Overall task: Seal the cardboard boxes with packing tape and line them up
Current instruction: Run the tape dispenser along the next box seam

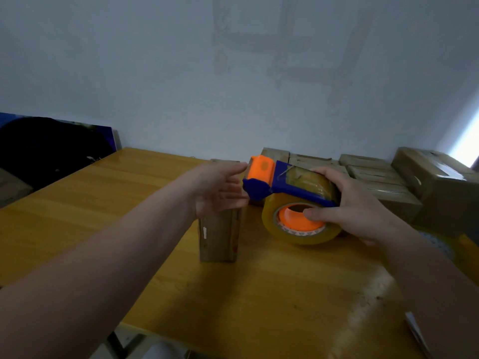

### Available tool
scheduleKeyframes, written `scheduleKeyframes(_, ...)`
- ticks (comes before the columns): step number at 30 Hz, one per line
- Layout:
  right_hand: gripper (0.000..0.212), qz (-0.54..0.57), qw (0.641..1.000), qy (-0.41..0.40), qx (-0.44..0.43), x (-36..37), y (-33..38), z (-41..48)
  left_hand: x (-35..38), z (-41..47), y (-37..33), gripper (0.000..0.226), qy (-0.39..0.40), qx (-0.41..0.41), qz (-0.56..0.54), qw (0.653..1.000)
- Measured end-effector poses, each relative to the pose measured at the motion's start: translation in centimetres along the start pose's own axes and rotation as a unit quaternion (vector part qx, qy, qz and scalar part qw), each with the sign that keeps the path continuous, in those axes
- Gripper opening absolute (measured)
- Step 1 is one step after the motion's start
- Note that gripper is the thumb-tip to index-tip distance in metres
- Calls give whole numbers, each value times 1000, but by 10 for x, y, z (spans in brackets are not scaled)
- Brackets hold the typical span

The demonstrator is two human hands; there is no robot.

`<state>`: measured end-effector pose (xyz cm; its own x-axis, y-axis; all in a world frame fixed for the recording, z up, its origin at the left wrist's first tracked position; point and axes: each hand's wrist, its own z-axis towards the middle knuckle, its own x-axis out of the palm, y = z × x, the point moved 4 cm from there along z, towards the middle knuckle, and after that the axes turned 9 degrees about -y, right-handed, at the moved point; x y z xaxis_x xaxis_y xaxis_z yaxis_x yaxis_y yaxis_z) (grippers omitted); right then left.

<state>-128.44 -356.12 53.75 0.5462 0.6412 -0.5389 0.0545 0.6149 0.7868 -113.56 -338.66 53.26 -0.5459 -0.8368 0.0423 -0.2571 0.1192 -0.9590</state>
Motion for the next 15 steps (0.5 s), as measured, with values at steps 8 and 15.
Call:
scheduleKeyframes(8,65,14,999,12,-27,5,6,-1,-4,-9,5,10,-32,-26,-46,998)
scheduleKeyframes(15,67,22,999,10,-42,8,16,1,-11,-17,4,10,-42,-41,-51,997)
